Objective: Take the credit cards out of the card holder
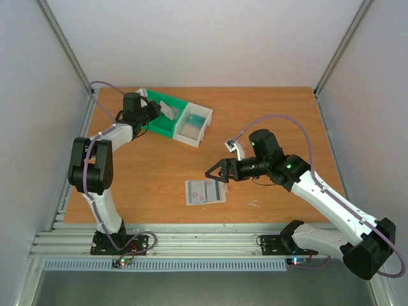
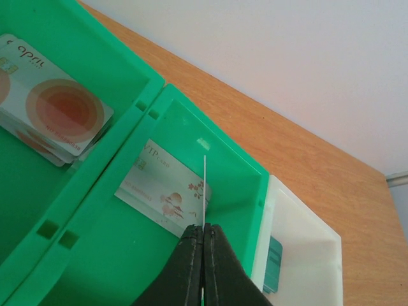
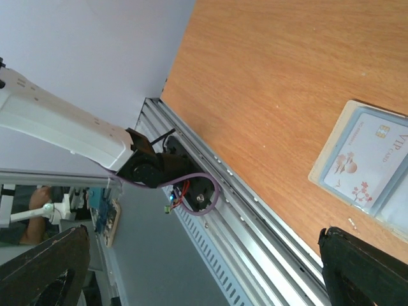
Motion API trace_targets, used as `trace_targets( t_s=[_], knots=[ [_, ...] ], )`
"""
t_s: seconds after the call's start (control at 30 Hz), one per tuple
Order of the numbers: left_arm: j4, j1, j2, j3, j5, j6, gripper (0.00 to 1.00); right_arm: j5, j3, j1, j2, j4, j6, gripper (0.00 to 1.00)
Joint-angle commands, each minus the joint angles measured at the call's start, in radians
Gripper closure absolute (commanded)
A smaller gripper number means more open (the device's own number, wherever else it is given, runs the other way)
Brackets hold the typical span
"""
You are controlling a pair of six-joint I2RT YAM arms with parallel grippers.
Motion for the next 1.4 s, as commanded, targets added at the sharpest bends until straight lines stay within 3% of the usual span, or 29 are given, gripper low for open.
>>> trace_targets(
  t_s=[0.0,0.57,1.37],
  knots=[
    [0.137,0.005,0.057,0.05,-0.015,0.028,1.0,0.002,0.049,-0.001,0.013,-0.031,-0.033,0.01],
    [0.139,-0.009,0.216,0.203,0.025,0.045,1.0,-0.002,0.087,0.0,0.056,-0.064,-0.06,0.02],
    [0.111,-0.025,0.308,0.259,0.013,0.11,0.98,0.002,0.092,0.0,0.056,-0.062,-0.056,0.01]
  ],
)
